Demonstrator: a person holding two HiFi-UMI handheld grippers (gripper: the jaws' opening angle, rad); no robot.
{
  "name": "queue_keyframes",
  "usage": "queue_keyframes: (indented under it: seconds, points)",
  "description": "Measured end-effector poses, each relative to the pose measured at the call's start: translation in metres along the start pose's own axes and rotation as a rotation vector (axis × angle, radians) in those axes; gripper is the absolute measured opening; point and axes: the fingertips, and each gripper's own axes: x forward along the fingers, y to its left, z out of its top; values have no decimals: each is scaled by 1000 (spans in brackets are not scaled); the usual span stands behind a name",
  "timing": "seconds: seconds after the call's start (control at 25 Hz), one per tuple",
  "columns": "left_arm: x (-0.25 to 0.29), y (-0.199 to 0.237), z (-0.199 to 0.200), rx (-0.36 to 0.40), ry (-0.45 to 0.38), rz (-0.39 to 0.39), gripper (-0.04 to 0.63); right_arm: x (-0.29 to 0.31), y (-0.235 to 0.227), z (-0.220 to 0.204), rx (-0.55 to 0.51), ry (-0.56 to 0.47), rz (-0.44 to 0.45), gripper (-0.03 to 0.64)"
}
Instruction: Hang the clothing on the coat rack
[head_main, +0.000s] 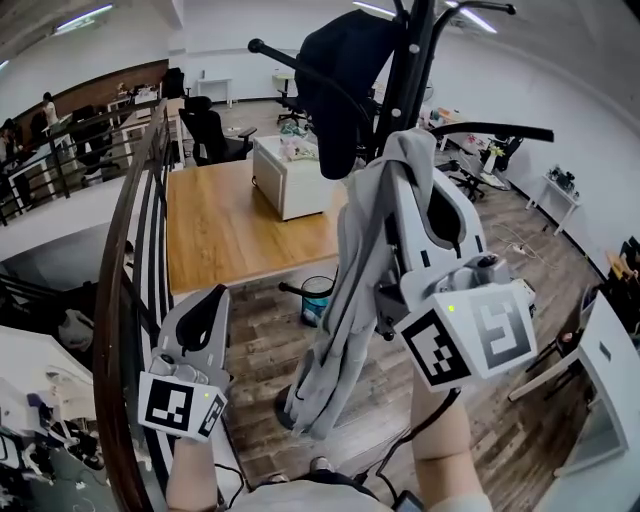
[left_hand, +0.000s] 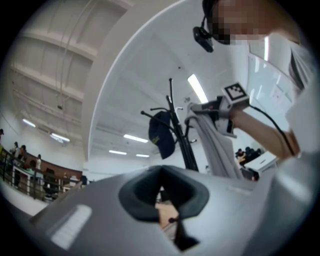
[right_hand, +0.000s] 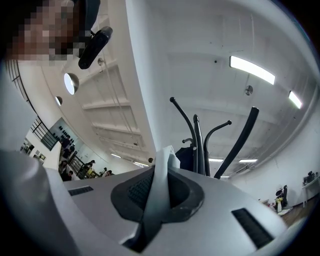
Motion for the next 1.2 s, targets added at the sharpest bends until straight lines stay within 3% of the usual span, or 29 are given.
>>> queue_keyframes:
  seconds: [0.64, 1.2]
  points:
    - [-12, 17, -6, -26, 4, -18, 8, 8, 36, -40, -40, 111, -21, 9]
    - [-18, 22, -15, -39, 13, -37, 7, -1, 38, -83, -50, 202, -95, 9]
